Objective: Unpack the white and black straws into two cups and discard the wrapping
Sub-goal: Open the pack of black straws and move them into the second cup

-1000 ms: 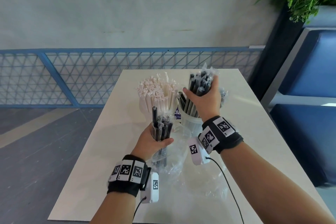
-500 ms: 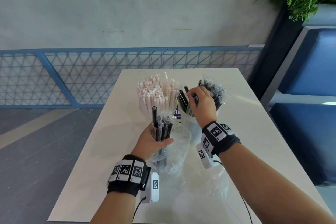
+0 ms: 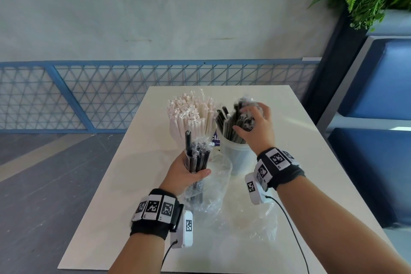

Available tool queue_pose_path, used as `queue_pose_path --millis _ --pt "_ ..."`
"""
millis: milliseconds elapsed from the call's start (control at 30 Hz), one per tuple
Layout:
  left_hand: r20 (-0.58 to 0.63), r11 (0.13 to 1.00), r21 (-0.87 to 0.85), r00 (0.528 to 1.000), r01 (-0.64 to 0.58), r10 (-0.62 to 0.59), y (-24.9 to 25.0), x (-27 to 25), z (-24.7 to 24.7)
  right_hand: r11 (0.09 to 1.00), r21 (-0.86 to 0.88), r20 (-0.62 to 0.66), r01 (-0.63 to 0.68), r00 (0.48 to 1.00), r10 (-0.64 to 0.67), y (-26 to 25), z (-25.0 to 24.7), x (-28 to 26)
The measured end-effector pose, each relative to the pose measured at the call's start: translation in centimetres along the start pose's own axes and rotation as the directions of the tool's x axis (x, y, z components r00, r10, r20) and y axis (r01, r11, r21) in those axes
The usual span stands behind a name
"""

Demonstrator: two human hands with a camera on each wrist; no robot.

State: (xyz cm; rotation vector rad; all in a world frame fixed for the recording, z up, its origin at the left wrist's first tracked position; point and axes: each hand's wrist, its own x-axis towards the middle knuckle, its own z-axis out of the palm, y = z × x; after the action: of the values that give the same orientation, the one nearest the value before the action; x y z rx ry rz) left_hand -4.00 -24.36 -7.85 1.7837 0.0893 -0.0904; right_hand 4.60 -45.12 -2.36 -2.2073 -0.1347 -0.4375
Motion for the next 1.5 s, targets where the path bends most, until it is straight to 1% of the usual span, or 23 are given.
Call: queue_pose_path --millis 133,267,333,367,400,433,467,500,533,567,600,633,700,767,833,900,1000,1133,1267,1300,1367,1433,1500 --pt "-0.004 1.0 0.002 1.0 -0.004 0.004 0.0 -0.1 0.0 0.999 -0.037 0.049 0.033 0.998 -0.031 -0.7 0.0 0.4" --pt "-0.008 1.0 0.02 1.0 -0.009 0.009 0.0 -0.1 0.0 0.997 -0.031 0.038 0.076 0.996 -0.074 -2.1 -0.9 1.3" --pt "-0.006 1.0 0.027 1.0 -0.002 0.002 -0.1 -0.1 -0.1 0.991 -0.095 0.081 0.093 0.993 -0.086 -2.7 -1.3 1.4" --pt "-0.006 1.0 0.025 1.0 0.003 -0.003 -0.1 -0.2 -0.1 0.986 -0.142 0.052 0.086 0.996 -0.079 -3.0 -1.4 1.2" --pt "-0.008 1.0 0.021 1.0 0.004 -0.004 -0.2 -0.2 -0.1 0.981 -0.172 -0.034 0.093 0.994 -0.1 -3.3 -1.7 0.7" --pt "-0.011 1.0 0.012 1.0 0.007 -0.007 -0.2 -0.2 -0.2 0.977 -0.16 -0.15 0.141 0.975 -0.165 -3.8 -1.9 0.0" --pt "-0.013 1.0 -0.002 1.0 0.01 -0.01 -0.3 -0.2 -0.2 0.967 -0.107 -0.255 0.232 0.934 -0.252 -4.4 -2.1 -1.0" --pt "-0.016 1.0 -0.015 1.0 0.016 -0.017 -0.3 -0.3 -0.2 0.946 -0.026 -0.304 0.324 0.899 -0.316 -5.0 -2.1 -2.1" --pt "-0.015 0.999 -0.029 1.0 0.018 -0.019 -0.1 -0.3 -0.2 0.922 0.073 -0.278 0.38 0.896 -0.347 -5.3 -1.9 -3.4" --pt "-0.016 0.999 -0.042 1.0 0.02 -0.021 0.0 -0.4 -0.1 0.91 0.165 -0.188 0.38 0.918 -0.349 -5.4 -1.5 -4.7" --pt "-0.018 0.999 -0.051 1.0 0.014 -0.015 0.2 -0.6 -0.1 0.913 0.233 -0.061 0.335 0.942 -0.33 -5.4 -1.0 -5.8" --pt "-0.019 0.999 -0.046 1.0 0.007 -0.008 0.5 -0.8 0.0 0.923 0.274 0.068 0.268 0.952 -0.297 -5.2 -0.4 -6.8" --pt "0.024 0.999 -0.035 0.999 -0.026 0.027 0.9 -1.2 0.0 0.943 0.303 0.273 0.14 0.935 -0.226 -4.5 0.9 -8.1" --pt "0.097 0.997 -0.04 0.993 -0.061 0.065 0.6 -1.6 -0.2 0.956 0.29 0.401 0.043 0.901 -0.162 -3.8 1.8 -8.7" --pt "0.149 0.996 -0.003 0.985 -0.087 0.087 0.0 -1.8 -0.5 0.968 0.251 0.474 -0.024 0.875 -0.101 -3.4 2.4 -9.0" --pt "0.198 0.996 0.042 0.978 -0.083 0.073 -0.6 -2.0 -0.7 0.973 0.223 0.506 -0.068 0.861 -0.056 -3.2 3.0 -9.3" --pt "0.234 0.998 0.04 0.971 -0.056 0.045 -1.5 -2.4 -0.9 0.958 0.232 0.53 -0.169 0.848 0.021 -3.0 3.7 -9.9" --pt "0.232 0.996 0.08 0.972 -0.045 0.025 -2.4 -2.7 -0.9 0.915 0.291 0.499 -0.281 0.86 0.105 -3.3 4.8 -10.7" --pt "0.192 0.996 0.079 0.981 -0.039 0.023 -2.8 -2.9 -0.7 0.88 0.328 0.462 -0.344 0.871 0.168 -4.0 5.6 -10.7" --pt "0.178 0.997 0.067 0.983 -0.044 0.032 -3.0 -2.9 -0.7 0.858 0.353 0.454 -0.373 0.87 0.191 -4.2 5.7 -10.6" --pt "0.151 0.998 0.043 0.988 -0.052 0.045 -3.1 -2.8 -0.6 0.78 0.45 0.43 -0.435 0.871 0.237 -4.5 5.5 -10.3" --pt "0.119 0.997 0.051 0.991 -0.063 0.057 -3.1 -2.5 -0.7 0.703 0.561 0.386 -0.438 0.889 0.246 -4.9 4.8 -9.7" --pt "0.104 0.995 0.053 0.992 -0.084 0.078 -2.9 -2.3 -0.8 0.642 0.648 0.324 -0.409 0.912 0.254 -5.1 4.1 -8.8"
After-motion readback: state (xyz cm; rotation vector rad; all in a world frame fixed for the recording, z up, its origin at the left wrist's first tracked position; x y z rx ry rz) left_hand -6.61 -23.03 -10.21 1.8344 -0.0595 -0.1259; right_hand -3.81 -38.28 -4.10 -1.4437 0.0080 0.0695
